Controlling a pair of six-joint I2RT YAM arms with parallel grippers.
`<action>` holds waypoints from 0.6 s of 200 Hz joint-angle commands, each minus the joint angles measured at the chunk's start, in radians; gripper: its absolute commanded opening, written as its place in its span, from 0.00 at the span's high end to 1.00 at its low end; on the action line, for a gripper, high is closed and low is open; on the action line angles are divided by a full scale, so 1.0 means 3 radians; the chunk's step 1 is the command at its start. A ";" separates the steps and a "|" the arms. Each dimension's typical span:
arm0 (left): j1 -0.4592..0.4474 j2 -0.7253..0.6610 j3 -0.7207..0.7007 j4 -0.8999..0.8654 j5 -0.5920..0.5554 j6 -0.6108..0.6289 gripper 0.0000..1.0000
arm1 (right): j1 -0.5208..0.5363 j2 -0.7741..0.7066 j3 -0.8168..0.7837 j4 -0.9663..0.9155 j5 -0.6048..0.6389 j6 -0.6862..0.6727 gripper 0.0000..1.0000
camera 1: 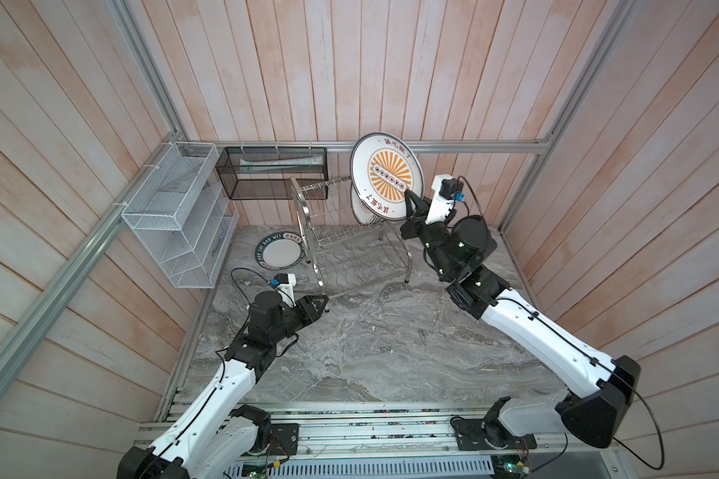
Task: Load plates into a dish rack
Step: Place the plate on the dish rack.
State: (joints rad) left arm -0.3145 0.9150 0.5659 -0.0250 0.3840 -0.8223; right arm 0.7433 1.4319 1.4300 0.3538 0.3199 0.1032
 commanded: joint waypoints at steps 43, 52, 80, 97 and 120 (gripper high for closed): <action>0.0025 -0.0127 -0.0080 -0.0205 -0.0104 0.0148 0.60 | 0.0174 0.0883 0.1177 -0.0021 0.0571 -0.0364 1.00; 0.0027 -0.0132 -0.0089 -0.0175 -0.0070 0.0158 0.60 | 0.0172 0.1022 0.1291 -0.0064 0.0597 -0.0377 1.00; 0.0042 -0.0129 -0.0084 -0.0169 -0.0064 0.0164 0.60 | 0.0190 0.1412 0.1740 -0.0265 0.0662 -0.0437 1.00; 0.0048 -0.0112 -0.0087 -0.0183 -0.0060 0.0169 0.60 | 0.0206 0.1607 0.1970 -0.0357 0.0782 -0.0491 1.00; 0.0054 -0.0114 -0.0098 -0.0185 -0.0050 0.0169 0.60 | 0.0202 0.1888 0.2284 -0.0559 0.0908 -0.0546 1.00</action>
State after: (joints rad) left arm -0.3058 0.8864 0.5545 -0.0727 0.3630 -0.7937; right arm 0.7971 1.9472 2.0087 0.2230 0.5266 -0.0311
